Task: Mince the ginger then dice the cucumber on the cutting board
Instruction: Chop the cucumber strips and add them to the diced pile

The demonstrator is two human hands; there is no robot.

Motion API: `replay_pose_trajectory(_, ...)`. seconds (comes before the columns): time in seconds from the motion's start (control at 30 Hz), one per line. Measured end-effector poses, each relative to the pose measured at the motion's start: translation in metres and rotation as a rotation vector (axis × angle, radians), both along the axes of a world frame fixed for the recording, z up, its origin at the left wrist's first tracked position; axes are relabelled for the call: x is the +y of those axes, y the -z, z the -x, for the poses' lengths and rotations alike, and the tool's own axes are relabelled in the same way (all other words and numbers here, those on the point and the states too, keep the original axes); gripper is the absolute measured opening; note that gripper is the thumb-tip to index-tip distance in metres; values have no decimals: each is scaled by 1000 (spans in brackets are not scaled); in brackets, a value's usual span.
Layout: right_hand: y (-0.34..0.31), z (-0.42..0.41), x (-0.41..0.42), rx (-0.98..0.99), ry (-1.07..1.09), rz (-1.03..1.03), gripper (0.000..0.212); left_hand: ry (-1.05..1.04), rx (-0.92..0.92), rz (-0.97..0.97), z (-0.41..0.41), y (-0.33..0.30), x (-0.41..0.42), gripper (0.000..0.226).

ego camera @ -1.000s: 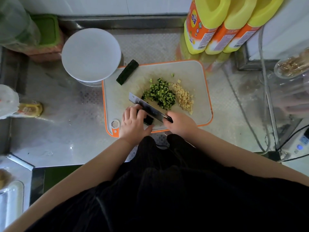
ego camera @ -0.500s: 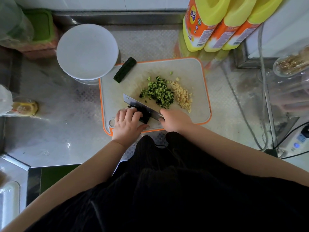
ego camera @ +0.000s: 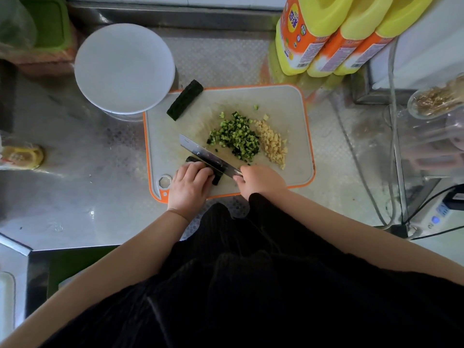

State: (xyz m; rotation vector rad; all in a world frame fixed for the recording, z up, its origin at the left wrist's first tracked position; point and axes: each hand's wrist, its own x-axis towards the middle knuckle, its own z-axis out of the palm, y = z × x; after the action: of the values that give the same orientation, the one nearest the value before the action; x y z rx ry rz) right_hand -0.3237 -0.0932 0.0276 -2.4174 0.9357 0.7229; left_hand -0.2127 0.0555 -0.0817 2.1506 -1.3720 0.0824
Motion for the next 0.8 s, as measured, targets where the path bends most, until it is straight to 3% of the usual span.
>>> replay_pose_trajectory(0.53, -15, -9, 6, 80, -132, -43, 9, 5, 113, -1, -3, -1, 0, 15)
replay_pose_trajectory(0.8, -21, -18, 11, 104, -129, -19, 11, -2, 129, 25, -4, -2, 0, 12)
